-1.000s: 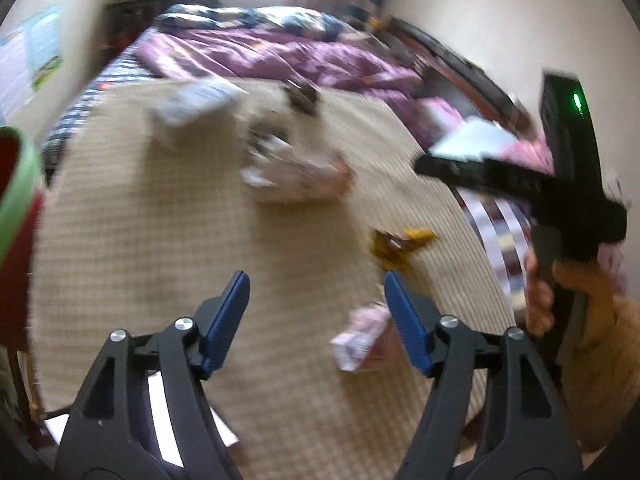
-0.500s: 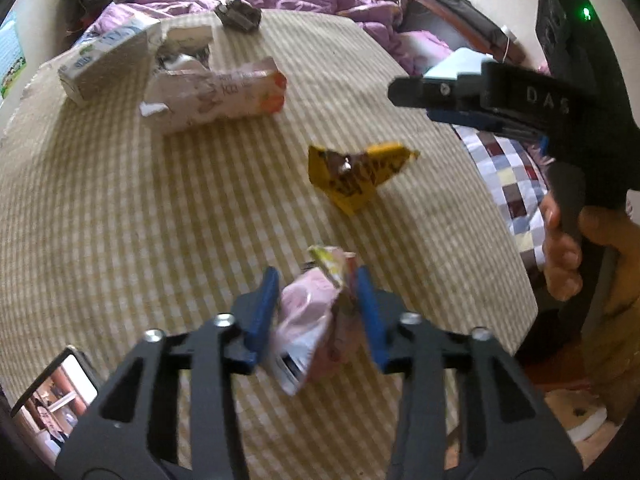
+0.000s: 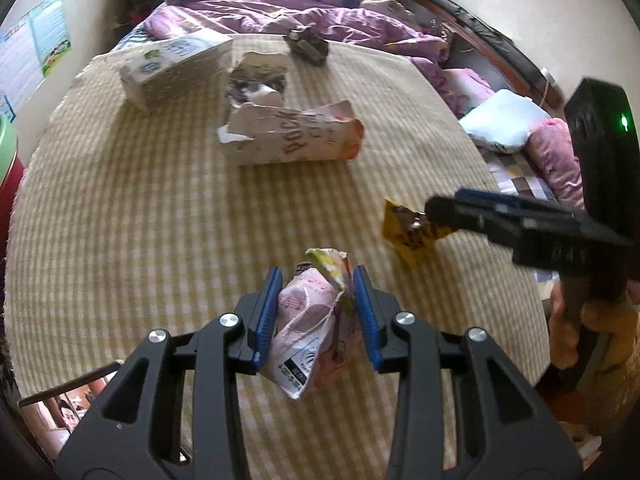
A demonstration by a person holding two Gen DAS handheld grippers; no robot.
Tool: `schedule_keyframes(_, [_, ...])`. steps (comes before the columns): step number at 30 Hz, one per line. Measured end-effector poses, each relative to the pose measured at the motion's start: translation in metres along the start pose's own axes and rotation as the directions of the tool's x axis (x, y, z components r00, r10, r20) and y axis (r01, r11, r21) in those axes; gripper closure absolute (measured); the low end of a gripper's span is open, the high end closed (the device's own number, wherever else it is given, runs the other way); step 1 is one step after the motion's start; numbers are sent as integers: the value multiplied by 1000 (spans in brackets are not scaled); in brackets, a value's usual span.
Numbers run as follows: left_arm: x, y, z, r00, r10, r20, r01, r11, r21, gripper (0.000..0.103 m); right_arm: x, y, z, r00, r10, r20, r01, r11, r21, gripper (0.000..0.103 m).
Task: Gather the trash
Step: 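Grasp the pink-white crumpled wrapper with the left gripper while the right grasps the yellow-silver wrapper, then carry the pink-white wrapper over the bin with the left gripper while the right carries the yellow-silver wrapper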
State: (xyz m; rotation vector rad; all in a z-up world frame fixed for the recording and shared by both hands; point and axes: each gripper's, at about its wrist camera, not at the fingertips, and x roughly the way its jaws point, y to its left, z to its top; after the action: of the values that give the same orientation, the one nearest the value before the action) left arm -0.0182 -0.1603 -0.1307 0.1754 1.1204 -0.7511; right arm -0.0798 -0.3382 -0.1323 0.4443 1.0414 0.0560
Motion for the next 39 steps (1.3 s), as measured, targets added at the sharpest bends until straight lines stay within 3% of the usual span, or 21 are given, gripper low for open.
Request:
schedule_keyframes(7, [5, 7, 0, 1000, 5, -17, -6, 1000, -30, 68, 8, 12, -6, 1000, 16, -27, -17, 999, -40, 37])
schedule_keyframes(10, [4, 7, -1, 1000, 2, -16, -3, 1000, -29, 66, 11, 14, -7, 999, 18, -34, -20, 999, -43, 47])
schedule_keyframes(12, [4, 7, -2, 1000, 1, -18, -1, 999, -32, 66, 11, 16, -7, 999, 28, -30, -30, 998, -47, 59])
schedule_keyframes(15, [3, 9, -2, 1000, 0, -14, 0, 999, -39, 68, 9, 20, -5, 1000, 20, -20, -21, 998, -62, 63])
schedule_keyframes(39, [-52, 33, 10, 982, 87, 165, -71, 992, -100, 68, -13, 50, 19, 991, 4, 131, 2, 999, -46, 64])
